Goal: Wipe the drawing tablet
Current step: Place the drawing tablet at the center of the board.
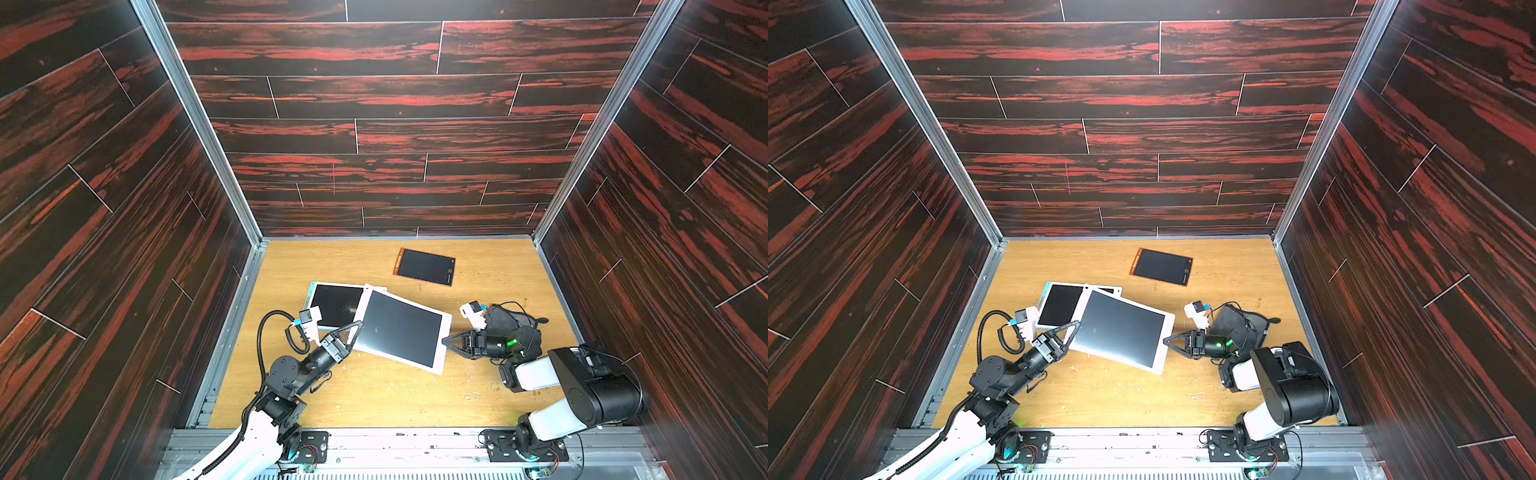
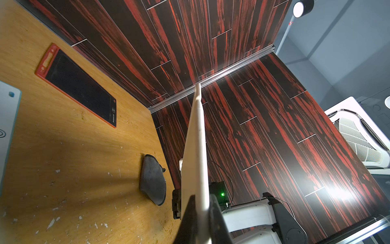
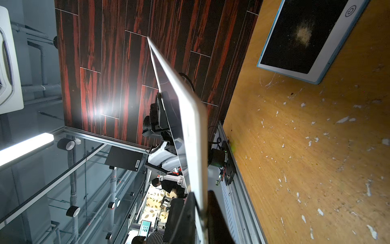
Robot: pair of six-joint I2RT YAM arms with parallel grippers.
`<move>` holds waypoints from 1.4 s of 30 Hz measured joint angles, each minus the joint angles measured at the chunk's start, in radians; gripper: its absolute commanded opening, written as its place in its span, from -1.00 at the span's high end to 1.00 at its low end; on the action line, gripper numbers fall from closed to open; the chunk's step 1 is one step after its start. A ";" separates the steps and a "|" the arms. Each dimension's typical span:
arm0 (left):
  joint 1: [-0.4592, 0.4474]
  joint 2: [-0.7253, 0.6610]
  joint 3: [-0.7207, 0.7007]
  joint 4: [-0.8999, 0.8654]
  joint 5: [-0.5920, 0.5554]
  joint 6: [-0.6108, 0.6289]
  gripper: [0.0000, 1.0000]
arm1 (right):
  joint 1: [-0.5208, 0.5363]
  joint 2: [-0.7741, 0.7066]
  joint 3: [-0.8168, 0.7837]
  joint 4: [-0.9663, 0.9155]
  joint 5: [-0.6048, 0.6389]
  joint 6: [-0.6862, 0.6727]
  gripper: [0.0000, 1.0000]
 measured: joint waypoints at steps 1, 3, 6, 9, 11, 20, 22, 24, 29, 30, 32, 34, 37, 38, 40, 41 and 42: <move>0.000 0.000 0.000 -0.006 -0.002 0.000 1.00 | 0.000 0.000 0.000 0.003 0.000 -0.002 0.98; 0.001 0.000 0.000 -0.009 -0.004 0.000 1.00 | 0.000 0.000 0.000 0.006 0.000 -0.003 1.00; 0.001 0.000 0.000 -0.010 -0.006 0.000 1.00 | 0.000 0.000 0.000 0.006 0.000 -0.003 1.00; 0.001 -0.002 0.000 -0.016 -0.010 0.000 1.00 | 0.000 0.000 -0.001 0.007 0.002 -0.003 1.00; 0.001 -0.003 0.000 -0.025 -0.010 0.000 0.76 | 0.000 -0.002 -0.005 0.007 0.004 -0.003 1.00; 0.001 -0.040 0.000 -0.071 -0.026 0.014 0.51 | 0.001 -0.044 -0.007 0.004 0.005 0.025 1.00; 0.001 -0.048 -0.001 -0.084 -0.029 0.008 0.95 | 0.001 -0.044 -0.004 0.002 0.005 0.029 1.00; 0.001 -0.056 -0.001 -0.099 -0.032 0.018 1.00 | 0.002 -0.044 -0.003 0.006 0.004 0.031 1.00; 0.001 -0.076 -0.001 -0.129 -0.033 0.020 0.66 | 0.003 -0.043 0.001 0.007 0.005 0.039 1.00; 0.002 -0.081 -0.001 -0.136 -0.033 0.021 0.34 | 0.003 -0.043 0.002 0.007 0.005 0.040 1.00; 0.001 -0.087 -0.001 -0.143 -0.034 0.025 -0.06 | 0.003 -0.043 0.008 0.003 0.005 0.045 1.00; 0.001 -0.090 -0.001 -0.145 -0.037 0.024 -0.22 | 0.002 -0.043 0.024 -0.003 0.004 0.056 1.00; 0.001 -0.096 -0.001 -0.161 -0.043 0.040 -0.26 | -0.012 -0.048 0.069 -0.024 -0.003 0.080 1.00; 0.001 -0.101 -0.001 -0.176 -0.045 0.050 -0.25 | -0.023 -0.060 0.090 -0.048 -0.008 0.085 1.00; 0.001 -0.114 0.004 -0.236 -0.061 0.072 -0.25 | -0.050 -0.102 0.127 -0.127 -0.018 0.076 1.00; 0.001 -0.124 0.008 -0.276 -0.072 0.088 -0.25 | -0.069 -0.136 0.151 -0.201 -0.020 0.052 1.00; 0.001 -0.135 0.013 -0.320 -0.087 0.105 -0.25 | -0.087 -0.173 0.178 -0.294 -0.021 0.012 1.00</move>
